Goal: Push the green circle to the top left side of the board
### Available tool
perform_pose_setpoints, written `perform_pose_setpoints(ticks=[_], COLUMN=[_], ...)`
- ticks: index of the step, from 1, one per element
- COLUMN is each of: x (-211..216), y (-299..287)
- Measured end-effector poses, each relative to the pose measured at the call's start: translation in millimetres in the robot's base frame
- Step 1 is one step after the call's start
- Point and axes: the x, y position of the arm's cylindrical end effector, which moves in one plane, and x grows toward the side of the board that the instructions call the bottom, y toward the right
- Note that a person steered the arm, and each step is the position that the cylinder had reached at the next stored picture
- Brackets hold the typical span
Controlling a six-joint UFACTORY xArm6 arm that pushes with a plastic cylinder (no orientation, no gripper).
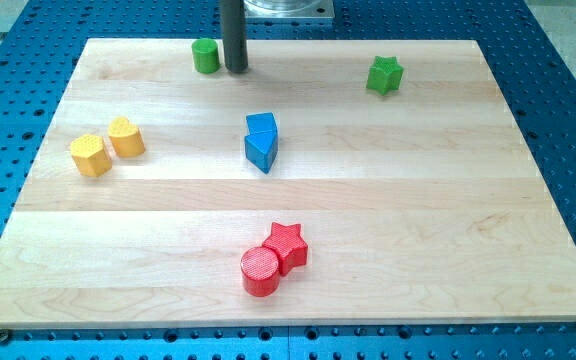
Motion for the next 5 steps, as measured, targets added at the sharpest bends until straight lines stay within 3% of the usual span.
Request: perform_pose_setpoints(ticks=[1,3,4,5], x=[-7.7,-34.2,-34.2,-0.6], y=[-47.8,-65.8,-106.7,-52.4])
